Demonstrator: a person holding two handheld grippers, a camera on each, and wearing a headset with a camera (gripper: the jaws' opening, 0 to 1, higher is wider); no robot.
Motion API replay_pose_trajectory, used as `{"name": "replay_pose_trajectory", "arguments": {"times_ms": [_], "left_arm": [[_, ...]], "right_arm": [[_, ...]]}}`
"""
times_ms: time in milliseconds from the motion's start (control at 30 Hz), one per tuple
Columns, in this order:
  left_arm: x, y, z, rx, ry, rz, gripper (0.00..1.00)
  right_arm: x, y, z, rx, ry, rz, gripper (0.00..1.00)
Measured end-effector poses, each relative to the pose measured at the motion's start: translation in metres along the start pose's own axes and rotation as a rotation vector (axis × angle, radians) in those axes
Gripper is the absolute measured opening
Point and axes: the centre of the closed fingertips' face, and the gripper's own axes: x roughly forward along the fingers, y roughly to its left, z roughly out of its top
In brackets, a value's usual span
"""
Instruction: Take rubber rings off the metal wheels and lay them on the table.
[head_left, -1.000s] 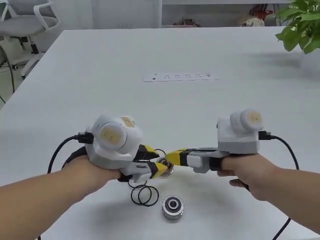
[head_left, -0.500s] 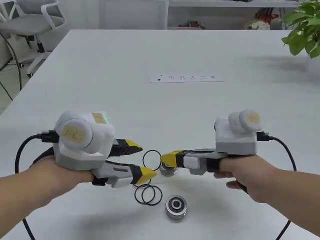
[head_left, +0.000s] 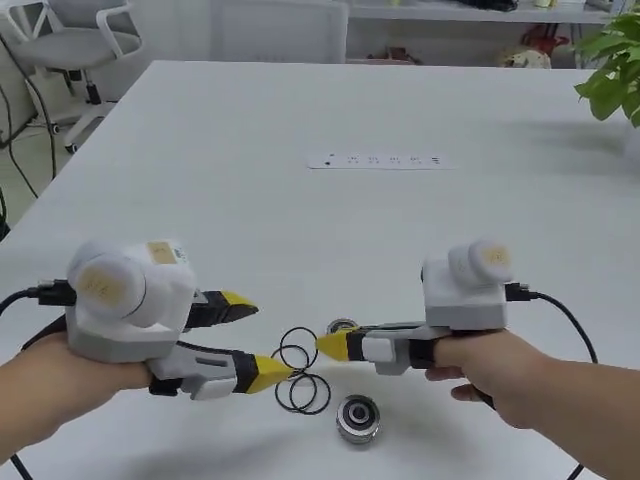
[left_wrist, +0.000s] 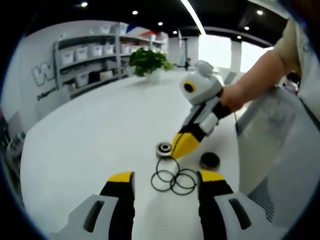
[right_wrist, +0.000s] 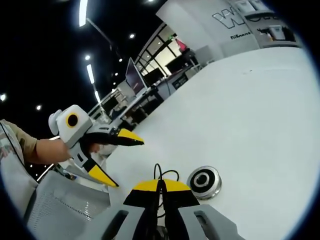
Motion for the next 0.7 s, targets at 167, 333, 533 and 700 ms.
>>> {"name": "replay_pose_trajectory", "arguments": {"times_ms": [167, 333, 533, 700], "left_arm": [[-0.001, -0.002, -0.003, -0.012, 0.001, 0.004, 0.51], [-0.002, -0.003, -0.006, -0.019, 0.005, 0.003, 0.52], [-0.005, -0.002, -0.01, -0.025, 0.009, 0.005, 0.53], [-0.007, -0.003, -0.011, -0.028, 0.015, 0.007, 0.54]], "right_arm": [[0.0, -0.003, -0.01, 0.001, 0.034, -0.016, 0.0], [0.0, -0.006, -0.016, -0.04, 0.064, -0.037, 0.04], [-0.001, -0.004, -0.017, -0.089, 0.083, -0.047, 0.15], [-0.005, 0.002, -0.016, -0.106, 0.086, -0.044, 0.23]]}}
